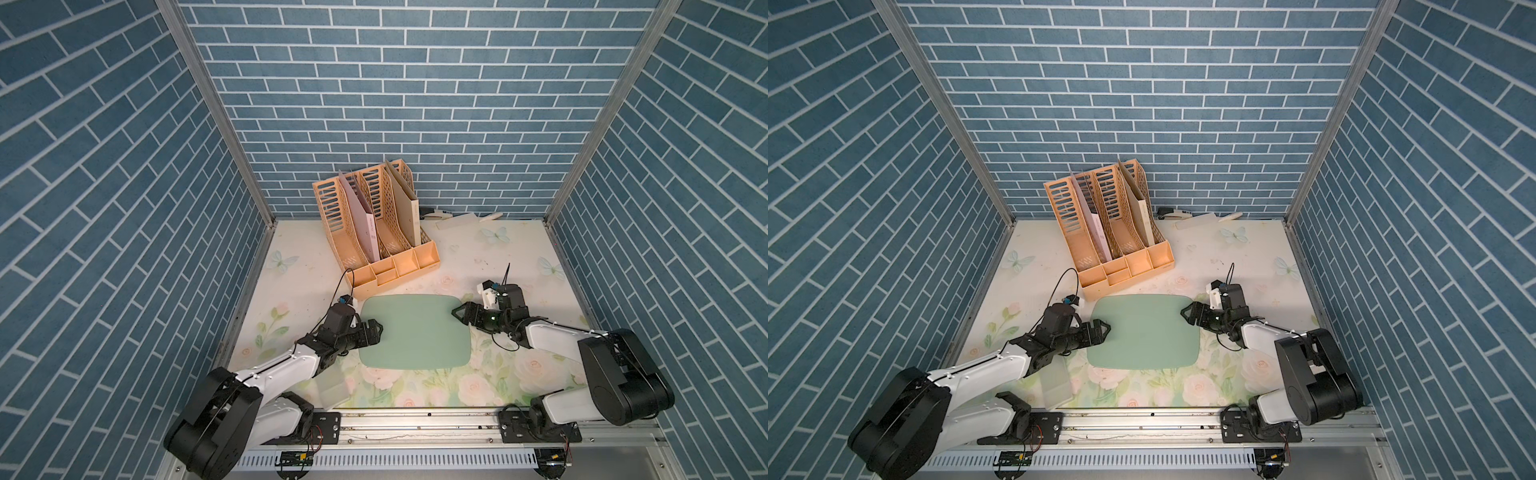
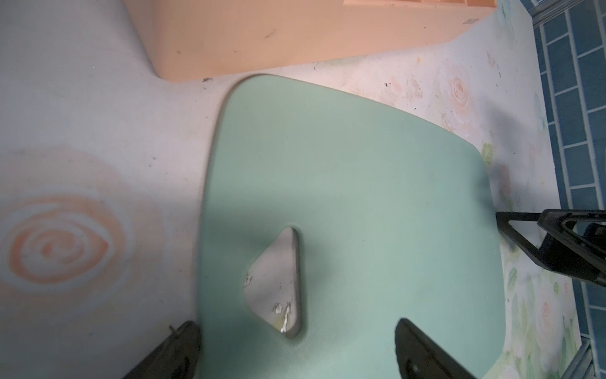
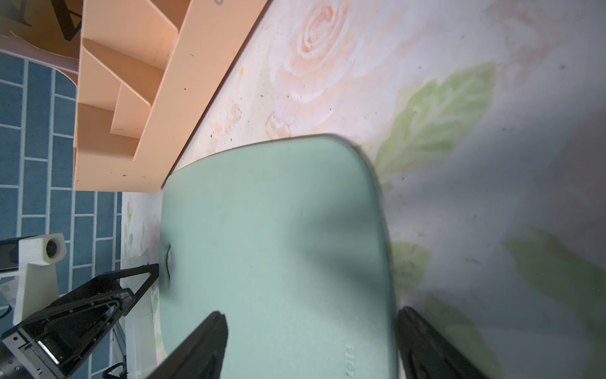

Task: Align the knife with the edge of the cutting board
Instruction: Move the work surface to the center of the board.

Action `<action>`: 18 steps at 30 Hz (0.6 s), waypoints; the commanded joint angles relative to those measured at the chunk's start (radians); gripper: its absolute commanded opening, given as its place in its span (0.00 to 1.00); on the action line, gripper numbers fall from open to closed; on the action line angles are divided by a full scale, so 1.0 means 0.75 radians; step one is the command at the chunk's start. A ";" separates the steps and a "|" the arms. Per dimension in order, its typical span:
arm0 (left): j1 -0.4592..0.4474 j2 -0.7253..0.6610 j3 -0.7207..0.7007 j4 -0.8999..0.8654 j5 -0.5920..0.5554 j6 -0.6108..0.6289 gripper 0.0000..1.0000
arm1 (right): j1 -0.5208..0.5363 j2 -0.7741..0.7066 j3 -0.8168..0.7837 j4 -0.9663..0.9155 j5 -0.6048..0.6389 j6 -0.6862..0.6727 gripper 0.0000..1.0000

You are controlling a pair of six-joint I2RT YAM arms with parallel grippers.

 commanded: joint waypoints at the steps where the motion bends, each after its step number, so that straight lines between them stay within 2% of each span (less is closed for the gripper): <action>1: 0.006 -0.017 -0.044 -0.020 0.043 -0.006 0.95 | 0.008 0.071 -0.019 -0.139 0.043 -0.026 0.85; 12: 0.006 -0.027 -0.042 -0.027 0.047 0.000 0.95 | 0.010 0.103 -0.010 -0.128 0.019 -0.027 0.85; 18: 0.007 -0.022 -0.012 -0.061 -0.003 0.014 0.98 | 0.008 0.097 -0.013 -0.130 0.025 -0.029 0.85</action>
